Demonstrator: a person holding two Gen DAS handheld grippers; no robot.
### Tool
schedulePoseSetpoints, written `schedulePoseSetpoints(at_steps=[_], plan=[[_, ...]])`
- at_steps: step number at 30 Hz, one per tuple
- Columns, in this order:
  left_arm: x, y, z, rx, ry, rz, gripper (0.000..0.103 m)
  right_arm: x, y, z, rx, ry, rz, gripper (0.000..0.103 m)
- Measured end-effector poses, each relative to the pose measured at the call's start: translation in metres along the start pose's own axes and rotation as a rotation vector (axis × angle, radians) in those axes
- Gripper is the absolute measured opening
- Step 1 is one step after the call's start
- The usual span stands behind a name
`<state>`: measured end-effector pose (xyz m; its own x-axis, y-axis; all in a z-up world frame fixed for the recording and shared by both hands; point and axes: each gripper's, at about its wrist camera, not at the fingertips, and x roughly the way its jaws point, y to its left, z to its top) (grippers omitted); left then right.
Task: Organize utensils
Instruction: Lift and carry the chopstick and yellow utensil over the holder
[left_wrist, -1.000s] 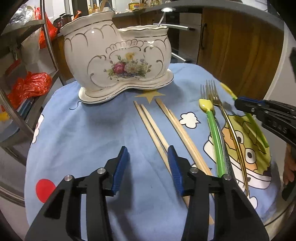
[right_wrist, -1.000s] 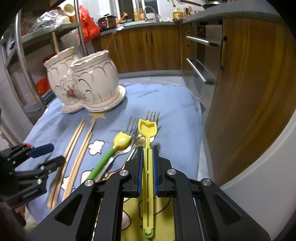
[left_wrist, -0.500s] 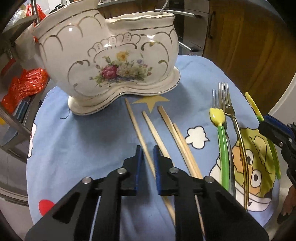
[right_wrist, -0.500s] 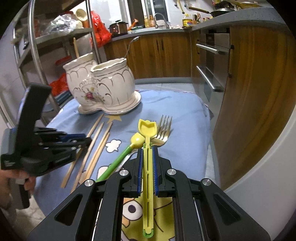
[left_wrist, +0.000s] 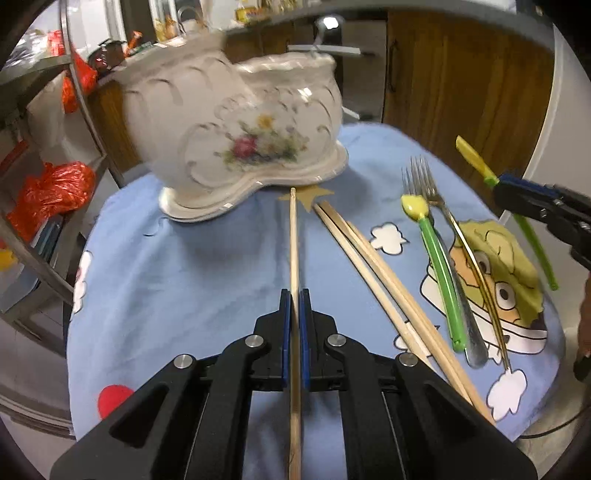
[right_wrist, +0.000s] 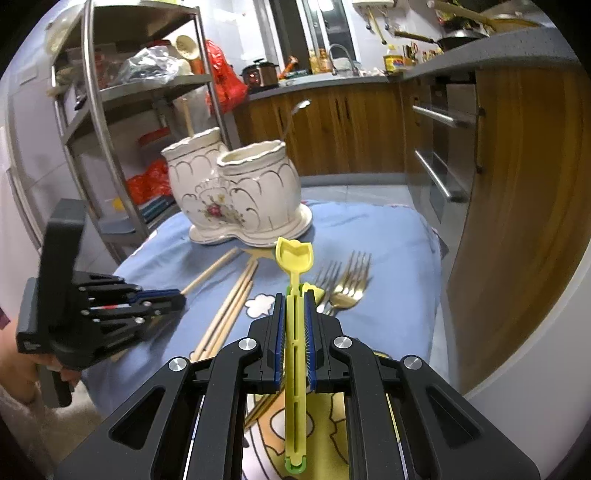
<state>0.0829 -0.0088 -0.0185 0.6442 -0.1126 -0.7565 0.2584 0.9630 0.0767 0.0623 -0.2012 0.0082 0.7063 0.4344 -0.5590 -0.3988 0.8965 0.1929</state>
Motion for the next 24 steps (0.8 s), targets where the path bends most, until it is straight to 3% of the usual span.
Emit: schedulePoseSetpoints(at_steps=[5, 12, 17, 24], plan=[[-0.035, 0.018, -0.007, -0.011, -0.176, -0.043, 0.004, -0.008, 0.007, 0.004, -0.004, -0.063, 0.021, 0.011], [-0.072, 0.034, -0.001, -0.001, -0.382, -0.044, 0.004, -0.012, 0.025, 0.023, -0.017, -0.147, 0.055, 0.011], [-0.082, 0.057, 0.022, -0.042, -0.461, -0.054, 0.004, -0.005, 0.037, 0.049, -0.020, -0.195, 0.074, 0.011], [-0.093, 0.090, 0.083, -0.097, -0.582, -0.067, 0.004, 0.019, 0.034, 0.102, 0.012, -0.279, 0.103, 0.011]])
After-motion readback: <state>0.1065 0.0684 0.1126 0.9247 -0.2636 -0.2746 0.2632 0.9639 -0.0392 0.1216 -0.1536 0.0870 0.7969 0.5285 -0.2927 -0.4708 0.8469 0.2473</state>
